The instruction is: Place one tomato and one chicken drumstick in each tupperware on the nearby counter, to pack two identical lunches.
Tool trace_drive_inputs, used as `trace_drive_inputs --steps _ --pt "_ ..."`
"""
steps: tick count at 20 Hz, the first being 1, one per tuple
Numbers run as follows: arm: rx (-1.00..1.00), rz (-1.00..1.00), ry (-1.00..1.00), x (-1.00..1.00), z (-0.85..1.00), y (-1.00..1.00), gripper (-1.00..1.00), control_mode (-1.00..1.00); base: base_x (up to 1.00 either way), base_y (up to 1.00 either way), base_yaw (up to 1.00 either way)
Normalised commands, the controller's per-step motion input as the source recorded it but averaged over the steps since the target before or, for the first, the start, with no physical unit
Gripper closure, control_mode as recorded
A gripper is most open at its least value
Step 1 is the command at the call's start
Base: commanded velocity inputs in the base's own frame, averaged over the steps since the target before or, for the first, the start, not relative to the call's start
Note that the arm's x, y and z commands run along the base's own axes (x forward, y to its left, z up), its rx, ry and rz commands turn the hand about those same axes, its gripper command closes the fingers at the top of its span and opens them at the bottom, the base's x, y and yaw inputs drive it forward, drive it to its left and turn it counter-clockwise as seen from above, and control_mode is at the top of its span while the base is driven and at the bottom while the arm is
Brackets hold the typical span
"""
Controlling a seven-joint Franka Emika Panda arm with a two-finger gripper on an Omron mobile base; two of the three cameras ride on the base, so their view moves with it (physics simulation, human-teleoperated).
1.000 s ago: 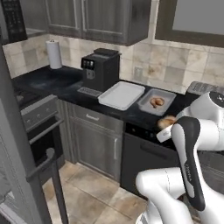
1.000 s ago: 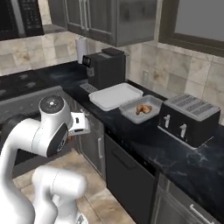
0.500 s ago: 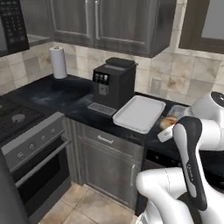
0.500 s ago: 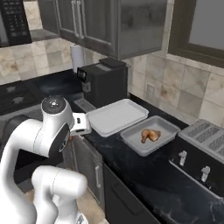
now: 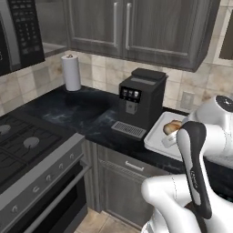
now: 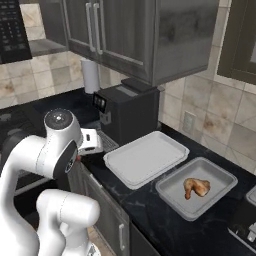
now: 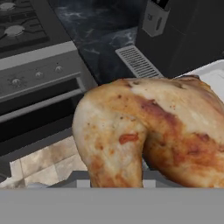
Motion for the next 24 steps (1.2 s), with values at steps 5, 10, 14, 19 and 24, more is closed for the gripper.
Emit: trace_drive_inputs --steps 5,10,14,19,24 --pt "0.00 -0.08 0.00 0.09 -0.03 -0.25 1.00 -1.00 0.09 -0.17 -0.06" --pt "0.00 -0.13 0.00 0.33 -0.05 -0.36 1.00 -1.00 0.00 0.00 0.00" --pt "0.00 -0.15 0.05 0.47 -0.07 -0.40 1.00 -1.00 0.00 0.00 0.00" --pt "0.00 -0.16 0.08 0.54 -0.33 -0.46 1.00 -1.00 0.00 0.00 0.00" --pt "0.04 -0.16 0.09 0.47 -0.34 -0.32 1.00 -1.00 0.00 0.00 0.00"
